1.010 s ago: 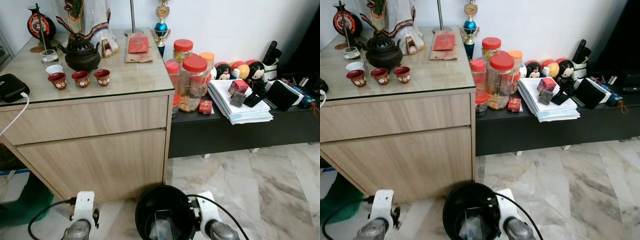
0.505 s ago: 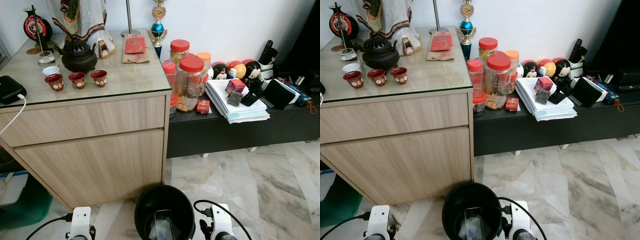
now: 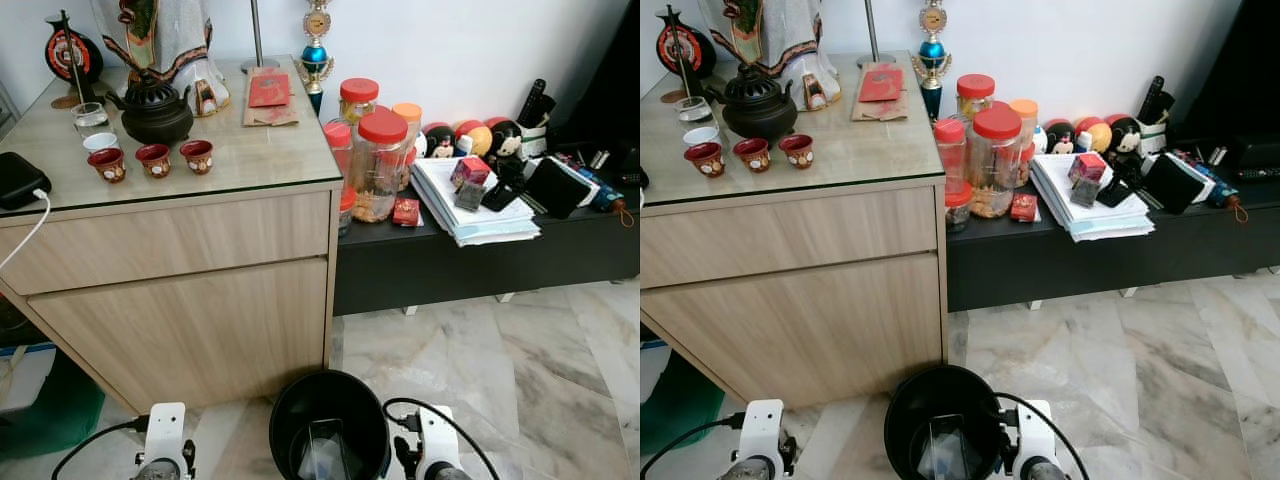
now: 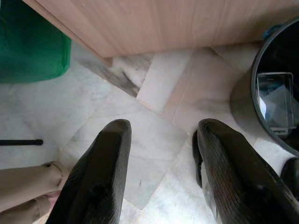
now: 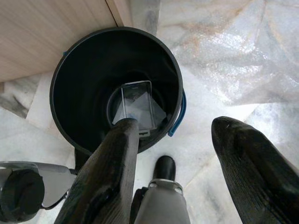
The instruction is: Picking trash to rubbish bin
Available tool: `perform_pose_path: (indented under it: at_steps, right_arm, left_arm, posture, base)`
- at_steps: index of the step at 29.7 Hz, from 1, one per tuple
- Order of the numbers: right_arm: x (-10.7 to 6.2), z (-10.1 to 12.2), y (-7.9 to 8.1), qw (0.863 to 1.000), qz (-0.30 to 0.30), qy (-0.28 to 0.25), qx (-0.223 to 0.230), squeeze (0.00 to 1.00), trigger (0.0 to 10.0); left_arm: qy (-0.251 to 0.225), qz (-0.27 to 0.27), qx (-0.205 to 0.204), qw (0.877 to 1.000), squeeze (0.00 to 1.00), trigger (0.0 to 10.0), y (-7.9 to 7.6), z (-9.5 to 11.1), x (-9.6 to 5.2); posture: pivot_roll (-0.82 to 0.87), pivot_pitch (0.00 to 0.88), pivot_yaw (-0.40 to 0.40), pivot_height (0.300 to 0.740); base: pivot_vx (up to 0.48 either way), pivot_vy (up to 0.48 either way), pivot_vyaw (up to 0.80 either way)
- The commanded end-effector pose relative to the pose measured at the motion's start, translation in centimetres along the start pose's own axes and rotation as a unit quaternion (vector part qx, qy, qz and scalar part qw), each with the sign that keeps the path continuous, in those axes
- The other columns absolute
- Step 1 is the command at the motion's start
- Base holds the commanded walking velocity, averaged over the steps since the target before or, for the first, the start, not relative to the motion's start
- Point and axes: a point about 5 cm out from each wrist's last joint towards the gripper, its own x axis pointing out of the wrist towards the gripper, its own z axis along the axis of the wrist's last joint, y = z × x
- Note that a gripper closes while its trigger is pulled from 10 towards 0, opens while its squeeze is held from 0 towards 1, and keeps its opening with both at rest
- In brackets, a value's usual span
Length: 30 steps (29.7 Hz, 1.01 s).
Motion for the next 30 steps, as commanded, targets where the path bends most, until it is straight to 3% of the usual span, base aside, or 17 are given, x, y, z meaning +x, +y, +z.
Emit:
perform_pose_path:
  at_steps: [1,30]
  right_arm:
    - [-0.04,-0.11,-0.08,1.000,-0.004,0.000,0.006,0.00,10.0]
    - [-0.06,-0.31,0.18,1.000,-0.003,0.001,0.004,0.00,10.0]
  left_arm:
    - [0.010,-0.001,-0.003,1.000,0.00,10.0,0.05,-0.42,-0.06]
    - [0.009,-0.003,-0.004,1.000,0.00,10.0,0.04,-0.37,-0.05]
  posture:
    - [-0.01,0.000,0.001,0.740]
    - [-0.02,0.009,0.004,0.740]
  base:
    - [-0.244,0.000,0.00]
    - [-0.247,0.000,0.00]
